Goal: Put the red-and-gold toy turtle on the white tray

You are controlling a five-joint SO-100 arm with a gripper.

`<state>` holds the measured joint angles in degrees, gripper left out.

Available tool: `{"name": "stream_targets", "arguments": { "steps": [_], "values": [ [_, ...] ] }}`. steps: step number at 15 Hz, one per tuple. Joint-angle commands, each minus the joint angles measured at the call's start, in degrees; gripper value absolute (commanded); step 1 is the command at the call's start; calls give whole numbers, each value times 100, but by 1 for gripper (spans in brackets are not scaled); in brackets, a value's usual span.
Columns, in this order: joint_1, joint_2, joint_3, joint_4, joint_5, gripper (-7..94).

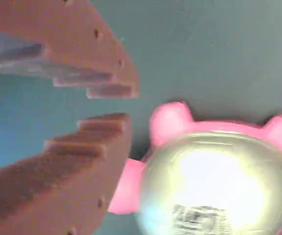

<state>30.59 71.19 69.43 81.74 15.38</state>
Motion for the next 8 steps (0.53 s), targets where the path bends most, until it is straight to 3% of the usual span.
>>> {"name": "stream_targets", "arguments": {
  "steps": [1, 3, 4, 6, 8],
  "values": [
    [237, 62, -413, -105, -176, 2],
    [246, -237, -791, 97, -202, 36],
    [246, -264, -817, 105, -211, 47],
    [246, -272, -861, 176, -316, 60],
    [211, -413, -1028, 308, -316, 62]
  ]
}}
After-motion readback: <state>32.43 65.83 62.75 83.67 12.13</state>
